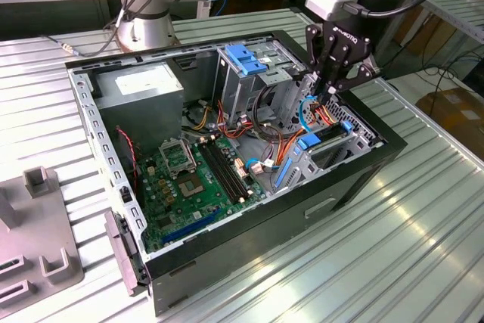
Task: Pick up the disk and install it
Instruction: 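Insert the second disk wire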
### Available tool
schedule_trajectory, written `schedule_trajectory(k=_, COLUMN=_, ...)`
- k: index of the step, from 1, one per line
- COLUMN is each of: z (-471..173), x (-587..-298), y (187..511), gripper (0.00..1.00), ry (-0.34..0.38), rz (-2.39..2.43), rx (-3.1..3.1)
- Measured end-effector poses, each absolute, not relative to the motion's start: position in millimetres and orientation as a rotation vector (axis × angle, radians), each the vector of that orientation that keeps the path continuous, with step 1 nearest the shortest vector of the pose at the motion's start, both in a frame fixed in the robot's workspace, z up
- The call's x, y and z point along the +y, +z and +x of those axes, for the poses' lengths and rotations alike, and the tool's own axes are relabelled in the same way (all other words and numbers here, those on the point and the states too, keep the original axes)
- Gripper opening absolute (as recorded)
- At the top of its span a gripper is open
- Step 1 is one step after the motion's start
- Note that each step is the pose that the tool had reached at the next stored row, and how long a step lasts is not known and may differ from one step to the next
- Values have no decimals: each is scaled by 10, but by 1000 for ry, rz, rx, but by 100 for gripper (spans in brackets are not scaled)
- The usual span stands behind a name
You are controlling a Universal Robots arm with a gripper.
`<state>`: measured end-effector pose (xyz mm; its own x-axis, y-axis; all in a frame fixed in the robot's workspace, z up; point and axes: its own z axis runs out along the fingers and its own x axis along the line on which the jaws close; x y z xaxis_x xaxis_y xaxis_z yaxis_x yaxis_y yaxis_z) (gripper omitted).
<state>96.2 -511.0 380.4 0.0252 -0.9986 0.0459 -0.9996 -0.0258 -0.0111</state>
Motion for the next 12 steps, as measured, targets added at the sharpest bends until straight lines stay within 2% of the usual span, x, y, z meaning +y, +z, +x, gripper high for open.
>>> schedule_trajectory(k=3, z=962, x=-5109, y=3797, gripper=24, ry=71, rz=2229, rx=-2172)
schedule_trajectory(k=4, z=962, x=-5109, y=3794, gripper=17, ry=76, rz=2227, rx=-2171)
schedule_trajectory(k=5, z=962, x=-5109, y=3791, gripper=17, ry=80, rz=2226, rx=-2170)
schedule_trajectory(k=6, z=962, x=-5109, y=3789, gripper=11, ry=83, rz=2225, rx=-2169)
schedule_trajectory(k=12, z=961, x=-5109, y=3775, gripper=11, ry=101, rz=2220, rx=-2164)
